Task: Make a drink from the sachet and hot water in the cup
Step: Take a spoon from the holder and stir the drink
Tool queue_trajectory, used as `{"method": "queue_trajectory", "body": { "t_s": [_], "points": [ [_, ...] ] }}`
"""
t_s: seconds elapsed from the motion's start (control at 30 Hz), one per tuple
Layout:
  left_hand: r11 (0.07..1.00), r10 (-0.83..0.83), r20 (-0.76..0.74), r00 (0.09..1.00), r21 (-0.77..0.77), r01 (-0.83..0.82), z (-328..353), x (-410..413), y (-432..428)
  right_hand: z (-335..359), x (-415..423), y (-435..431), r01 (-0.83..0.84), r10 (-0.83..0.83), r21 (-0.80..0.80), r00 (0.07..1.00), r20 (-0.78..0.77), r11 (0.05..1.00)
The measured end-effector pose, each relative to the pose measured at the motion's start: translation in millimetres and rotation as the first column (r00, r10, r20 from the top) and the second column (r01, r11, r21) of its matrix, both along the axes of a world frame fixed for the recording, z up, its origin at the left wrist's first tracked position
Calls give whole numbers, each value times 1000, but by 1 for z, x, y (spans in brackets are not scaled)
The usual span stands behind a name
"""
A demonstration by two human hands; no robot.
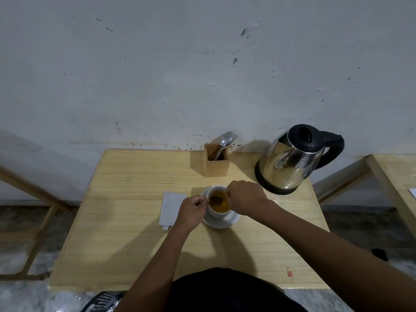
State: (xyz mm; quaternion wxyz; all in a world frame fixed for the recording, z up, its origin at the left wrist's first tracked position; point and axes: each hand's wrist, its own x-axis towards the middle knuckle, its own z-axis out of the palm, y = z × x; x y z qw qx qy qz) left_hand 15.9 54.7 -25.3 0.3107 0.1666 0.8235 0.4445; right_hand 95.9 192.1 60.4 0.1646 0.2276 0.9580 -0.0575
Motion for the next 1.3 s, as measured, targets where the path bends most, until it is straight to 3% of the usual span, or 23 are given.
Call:
{"method": "queue_trajectory", "body": {
  "t_s": [0.27,0.47,0.6,0.8,0.93,1.07,1.3],
  "points": [
    [999,24,9,1000,25,-24,-2,0,0,6,2,7,-29,23,124,999,46,992],
    [1000,17,16,1000,17,-17,-2,0,1,10,-3,-4,-69,67,44,996,56,997],
    [999,20,15,1000,28,-20,-4,-1,0,3,-7,-3,-58,58,87,998,-5,995],
    [999,23,15,1000,28,-24,-5,-1,0,7,-1,5,-54,47,158,998,50,986],
    [1000,18,11,1000,23,-18,-4,-1,0,8,1,4,-55,48,96,996,78,994],
    [1000,4,11,1000,19,-4,-6,-1,0,-3,5,3,-29,29,21,999,-15,999],
    [1000,1,0,1000,21,-1,-6,-2,0,-16,26,11,25,-2,177,992,-129,984]
  ]
}}
